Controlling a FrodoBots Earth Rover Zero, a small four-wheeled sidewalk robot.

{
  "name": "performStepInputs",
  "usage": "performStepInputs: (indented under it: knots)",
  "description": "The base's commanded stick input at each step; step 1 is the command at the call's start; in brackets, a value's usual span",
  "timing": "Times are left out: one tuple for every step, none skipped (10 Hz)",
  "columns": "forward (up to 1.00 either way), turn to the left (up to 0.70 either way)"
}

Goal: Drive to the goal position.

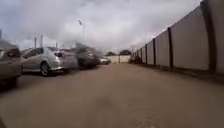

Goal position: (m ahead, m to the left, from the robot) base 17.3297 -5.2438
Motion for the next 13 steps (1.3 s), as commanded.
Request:
performStepInputs:
  knots:
    - [0.7, 0.0]
    - [0.7, 0.16]
    - [0.7, 0.07]
    - [0.7, -0.33]
    - [0.7, -0.24]
    - [0.7, -0.08]
    - [0.7, 0.11]
    - [0.7, 0.1]
    - [0.7, 0.12]
    - [0.7, 0.04]
    - [0.7, 0.07]
    - [0.7, 0.06]
    - [0.7, 0.05]
